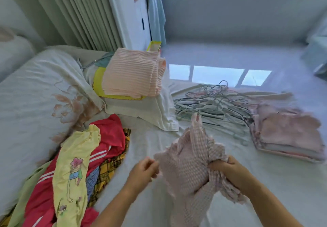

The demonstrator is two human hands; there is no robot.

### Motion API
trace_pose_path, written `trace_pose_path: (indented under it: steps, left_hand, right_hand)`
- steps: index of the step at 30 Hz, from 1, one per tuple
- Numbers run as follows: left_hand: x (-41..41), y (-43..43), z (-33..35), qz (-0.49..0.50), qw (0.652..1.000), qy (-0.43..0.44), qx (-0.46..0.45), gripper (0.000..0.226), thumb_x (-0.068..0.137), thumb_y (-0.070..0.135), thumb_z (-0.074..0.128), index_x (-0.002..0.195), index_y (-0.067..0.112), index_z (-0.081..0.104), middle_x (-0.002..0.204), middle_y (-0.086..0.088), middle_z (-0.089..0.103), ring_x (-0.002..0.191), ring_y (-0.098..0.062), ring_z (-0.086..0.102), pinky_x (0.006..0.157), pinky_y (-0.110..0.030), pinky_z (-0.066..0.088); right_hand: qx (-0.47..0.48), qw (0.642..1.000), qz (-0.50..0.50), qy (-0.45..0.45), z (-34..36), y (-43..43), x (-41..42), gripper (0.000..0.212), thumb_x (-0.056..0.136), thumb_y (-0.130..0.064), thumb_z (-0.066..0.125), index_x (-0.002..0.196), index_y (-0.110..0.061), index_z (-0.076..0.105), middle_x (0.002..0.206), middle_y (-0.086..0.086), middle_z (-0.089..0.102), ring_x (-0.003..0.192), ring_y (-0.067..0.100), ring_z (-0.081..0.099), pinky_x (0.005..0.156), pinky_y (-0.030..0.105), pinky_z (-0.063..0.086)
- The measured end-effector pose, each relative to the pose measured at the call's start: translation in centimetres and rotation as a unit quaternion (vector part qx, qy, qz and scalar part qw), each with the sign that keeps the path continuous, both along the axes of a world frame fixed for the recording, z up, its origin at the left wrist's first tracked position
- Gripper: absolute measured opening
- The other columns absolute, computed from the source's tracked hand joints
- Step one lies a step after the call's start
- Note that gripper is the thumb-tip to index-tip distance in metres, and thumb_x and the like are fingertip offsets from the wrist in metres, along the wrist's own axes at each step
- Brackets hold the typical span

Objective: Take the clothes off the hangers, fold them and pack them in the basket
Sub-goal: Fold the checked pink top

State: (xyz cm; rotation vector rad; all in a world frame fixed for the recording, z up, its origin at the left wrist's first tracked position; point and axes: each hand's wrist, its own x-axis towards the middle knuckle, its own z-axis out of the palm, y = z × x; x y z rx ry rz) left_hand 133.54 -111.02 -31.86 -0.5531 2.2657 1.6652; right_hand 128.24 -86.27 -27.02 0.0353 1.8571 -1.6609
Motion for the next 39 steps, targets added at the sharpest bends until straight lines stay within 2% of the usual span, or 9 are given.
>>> trace_pose_path:
  steps: [2,7,13,16,19,24,28,36,39]
  left_hand:
    - [-1.4,0.5,3.3,0.007,0.999,0.033,-0.032,0.02,0.089,0.037,0.057,0.092,0.018,0.059,0.086,0.005,0.062,0.087,-0.014,0.058,0.072,-0.021,0.045]
    - [-6.2,4.3,12.7,-0.052,0.995,0.067,0.049,0.131,0.028,0.096,0.047,0.136,0.022,0.038,0.123,0.013,0.042,0.117,-0.007,0.042,0.094,-0.021,0.031]
    - [-7.2,8.1,17.1,-0.129,0.981,0.015,0.147,0.046,0.066,0.061,0.067,0.083,0.018,0.067,0.087,-0.002,0.07,0.083,-0.014,0.066,0.074,-0.026,0.054]
    - [-7.9,7.3,20.6,-0.056,0.976,0.108,0.183,0.015,0.084,0.027,0.063,0.081,0.012,0.066,0.074,-0.003,0.069,0.066,-0.013,0.066,0.058,-0.025,0.052]
    - [-8.9,5.4,25.5,-0.065,0.972,0.197,0.112,0.014,0.087,0.023,0.061,0.084,0.01,0.065,0.072,-0.002,0.068,0.067,-0.018,0.063,0.058,-0.024,0.053]
    - [-9.4,3.4,31.1,-0.108,0.949,0.286,-0.074,0.016,0.084,0.019,0.066,0.073,0.009,0.064,0.059,0.007,0.06,0.057,-0.007,0.057,0.052,-0.017,0.042]
    - [-10.1,2.3,34.2,-0.152,0.912,0.302,-0.231,0.036,0.082,0.036,0.069,0.074,0.002,0.06,0.065,-0.005,0.051,0.062,-0.015,0.048,0.055,-0.025,0.03]
    - [-10.2,-1.1,37.0,-0.124,0.915,0.284,-0.26,0.041,0.082,0.046,0.062,0.088,0.007,0.071,0.072,-0.018,0.061,0.065,-0.021,0.053,0.063,-0.028,0.038]
    - [-9.9,-1.3,36.9,-0.142,0.913,0.264,-0.276,0.041,0.084,0.047,0.057,0.088,0.009,0.071,0.059,-0.003,0.057,0.054,-0.013,0.049,0.056,-0.024,0.036]
  right_hand:
    - [0.026,0.998,0.048,0.043,3.2,1.4,0.2,0.013,0.059,-0.019,0.063,0.068,-0.017,0.072,0.077,-0.001,0.072,0.076,0.015,0.067,0.072,0.03,0.053]
    - [0.087,0.975,0.137,0.152,9.9,3.1,0.6,0.062,0.053,-0.044,0.06,0.092,0.004,0.064,0.089,0.008,0.063,0.085,0.017,0.057,0.086,0.043,0.047]
    - [0.118,0.96,0.137,0.214,15.8,6.2,0.2,0.005,0.087,-0.023,0.062,0.091,-0.025,0.065,0.092,-0.005,0.067,0.085,0.007,0.06,0.079,0.025,0.046]
    - [0.154,0.955,0.062,0.245,17.8,9.3,-0.6,0.013,0.093,-0.015,0.054,0.098,-0.014,0.066,0.096,0.004,0.068,0.083,0.001,0.061,0.076,0.019,0.048]
    - [0.202,0.943,-0.023,0.264,19.6,12.5,-1.1,0.036,0.091,-0.032,0.054,0.099,0.002,0.063,0.086,0.019,0.063,0.076,0.02,0.059,0.068,0.03,0.044]
    - [0.179,0.939,-0.143,0.259,22.5,15.3,-2.9,0.028,0.098,-0.028,0.044,0.1,-0.011,0.066,0.098,0.008,0.068,0.09,0.023,0.063,0.086,0.035,0.047]
    - [0.2,0.901,-0.196,0.331,25.6,14.9,-4.2,0.031,0.099,-0.025,0.04,0.098,-0.002,0.061,0.095,0.012,0.061,0.089,0.025,0.055,0.07,0.029,0.037]
    - [0.359,0.798,-0.088,0.477,29.2,14.0,-5.7,0.033,0.098,-0.033,0.04,0.096,-0.008,0.062,0.093,0.008,0.065,0.09,0.025,0.058,0.071,0.03,0.037]
    - [0.404,0.789,-0.035,0.462,30.1,13.8,-5.6,0.048,0.084,-0.059,0.049,0.115,-0.023,0.053,0.105,-0.006,0.056,0.093,0.016,0.054,0.08,0.031,0.04]
